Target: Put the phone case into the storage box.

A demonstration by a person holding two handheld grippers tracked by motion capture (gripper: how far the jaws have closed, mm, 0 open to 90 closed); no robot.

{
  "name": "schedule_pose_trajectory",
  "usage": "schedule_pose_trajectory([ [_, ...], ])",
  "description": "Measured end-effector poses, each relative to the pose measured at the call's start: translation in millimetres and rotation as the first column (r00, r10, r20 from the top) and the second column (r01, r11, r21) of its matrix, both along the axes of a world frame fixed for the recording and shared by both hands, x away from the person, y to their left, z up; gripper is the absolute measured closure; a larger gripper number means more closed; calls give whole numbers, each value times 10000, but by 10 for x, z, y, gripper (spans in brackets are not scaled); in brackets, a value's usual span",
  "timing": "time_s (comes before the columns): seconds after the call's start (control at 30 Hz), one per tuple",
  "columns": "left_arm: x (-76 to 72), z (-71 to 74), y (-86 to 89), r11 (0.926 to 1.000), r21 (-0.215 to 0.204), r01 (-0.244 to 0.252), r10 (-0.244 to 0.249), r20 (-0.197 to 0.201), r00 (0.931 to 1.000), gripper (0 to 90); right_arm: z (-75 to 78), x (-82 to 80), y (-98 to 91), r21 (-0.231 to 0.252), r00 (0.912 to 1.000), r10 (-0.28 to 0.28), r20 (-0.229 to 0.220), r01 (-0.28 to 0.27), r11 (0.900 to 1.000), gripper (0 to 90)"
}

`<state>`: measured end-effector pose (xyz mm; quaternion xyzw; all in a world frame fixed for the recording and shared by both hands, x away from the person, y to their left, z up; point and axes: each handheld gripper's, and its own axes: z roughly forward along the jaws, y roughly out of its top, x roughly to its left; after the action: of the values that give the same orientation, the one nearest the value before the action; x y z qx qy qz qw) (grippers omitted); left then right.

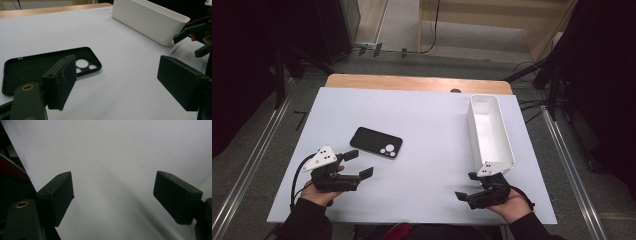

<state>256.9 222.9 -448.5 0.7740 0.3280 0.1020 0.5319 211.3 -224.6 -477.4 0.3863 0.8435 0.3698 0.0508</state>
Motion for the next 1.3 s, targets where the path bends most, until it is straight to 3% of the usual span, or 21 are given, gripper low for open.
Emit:
schedule_pose_trajectory([
  [0.3, 1, -10, 4, 10000, -75, 14, -13, 84, 10000, 160, 3, -3, 0, -2, 10000, -24, 33, 24, 10000, 153],
  [0.57, 11, -7, 13, 9999, -143, 15, -16, -106, 9999, 160, 4, -7, -3, 28, 10000, -3, 74, 3, 10000, 153],
  [0.7, 6, -6, 10, 9999, -155, 40, -40, -38, 10000, 161, 3, -9, 3, 60, 10000, 14, 58, -14, 10000, 153],
  [0.83, -14, -10, -6, 9988, -470, 161, -145, 336, 9993, 162, 4, -11, 6, 87, 10000, 50, 69, -51, 9999, 153],
  [1.0, -19, -20, -20, 9988, -428, 242, -223, 446, 9988, 162, 6, -9, 0, 68, 9999, 75, 70, -75, 9999, 153],
  [1.3, -19, -7, -21, 9996, -134, 230, -226, 289, 9993, 162, 5, -8, -1, 72, 9999, 87, 67, -88, 9999, 153],
])
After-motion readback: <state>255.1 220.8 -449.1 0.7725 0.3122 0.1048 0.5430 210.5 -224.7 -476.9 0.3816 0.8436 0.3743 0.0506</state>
